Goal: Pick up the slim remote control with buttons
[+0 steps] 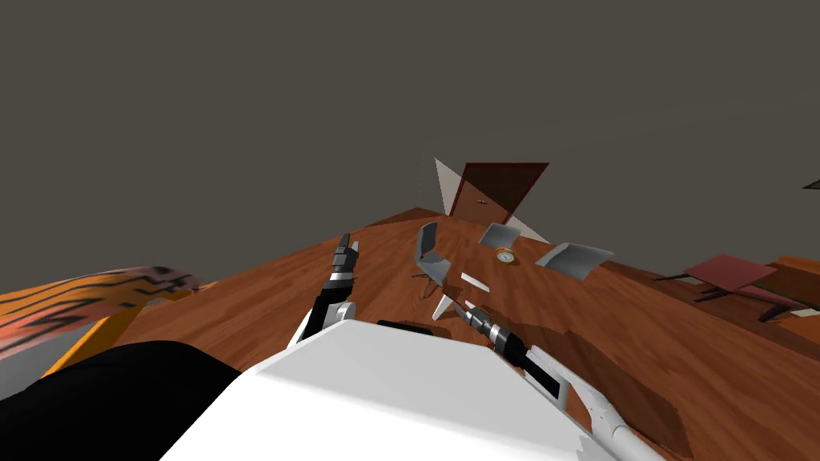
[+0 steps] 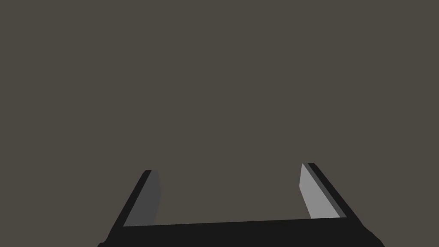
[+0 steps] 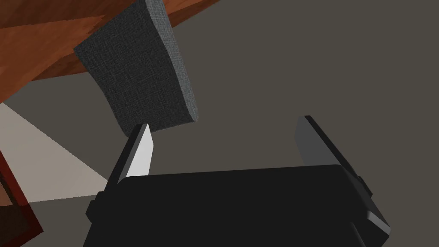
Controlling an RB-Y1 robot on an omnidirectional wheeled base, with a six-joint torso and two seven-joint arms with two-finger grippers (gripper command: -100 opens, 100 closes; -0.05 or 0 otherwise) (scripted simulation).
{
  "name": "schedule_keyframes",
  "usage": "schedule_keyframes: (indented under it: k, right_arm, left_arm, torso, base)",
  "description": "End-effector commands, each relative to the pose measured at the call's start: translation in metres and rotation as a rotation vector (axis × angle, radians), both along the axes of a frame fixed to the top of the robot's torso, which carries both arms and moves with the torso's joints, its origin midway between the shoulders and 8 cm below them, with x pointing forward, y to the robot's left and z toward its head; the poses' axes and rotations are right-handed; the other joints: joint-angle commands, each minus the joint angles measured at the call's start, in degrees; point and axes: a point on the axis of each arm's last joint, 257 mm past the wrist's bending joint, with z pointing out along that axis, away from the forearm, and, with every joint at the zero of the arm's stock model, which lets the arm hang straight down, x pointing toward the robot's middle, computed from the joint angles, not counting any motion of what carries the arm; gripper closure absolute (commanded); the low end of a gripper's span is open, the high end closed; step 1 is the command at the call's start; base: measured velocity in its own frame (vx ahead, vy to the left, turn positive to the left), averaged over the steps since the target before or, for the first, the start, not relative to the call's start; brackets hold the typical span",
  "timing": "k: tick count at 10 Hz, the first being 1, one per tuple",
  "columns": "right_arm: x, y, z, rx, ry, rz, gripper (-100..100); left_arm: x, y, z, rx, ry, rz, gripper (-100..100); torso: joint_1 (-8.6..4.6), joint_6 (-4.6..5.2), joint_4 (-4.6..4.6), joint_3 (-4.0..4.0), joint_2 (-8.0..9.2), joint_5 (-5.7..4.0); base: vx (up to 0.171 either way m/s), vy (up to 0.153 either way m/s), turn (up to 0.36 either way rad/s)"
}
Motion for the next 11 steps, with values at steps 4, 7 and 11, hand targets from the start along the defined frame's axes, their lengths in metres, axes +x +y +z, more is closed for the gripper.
schedule_keyframes:
  k: [4,7,11]
  right_arm:
    - [-0.055,-0.077,-0.057,-0.242,0.149,0.045,-100]
    - [-0.076,-0.105,-0.072,-0.315,0.202,0.055,-100]
    - [-0.099,-0.133,-0.084,-0.384,0.255,0.065,-100]
  left_arm:
    - [0.000,0.000,0.000,0.000,0.000,0.000,0]
    - [0.000,0.000,0.000,0.000,0.000,0.000,0]
    - [0.000,0.000,0.000,0.000,0.000,0.000,0]
  torso:
    - [0.02,0.02,-0.05,-0.12,-0.20,0.01]
    - [-0.06,0.03,0.01,0.03,0.06,-0.02]
    - [-0.08,0.05,-0.03,-0.06,-0.09,-0.02]
  base:
    - [0.108,0.032,0.211]
    - [0.062,0.007,0.088]
    - [0.091,0.000,0.101]
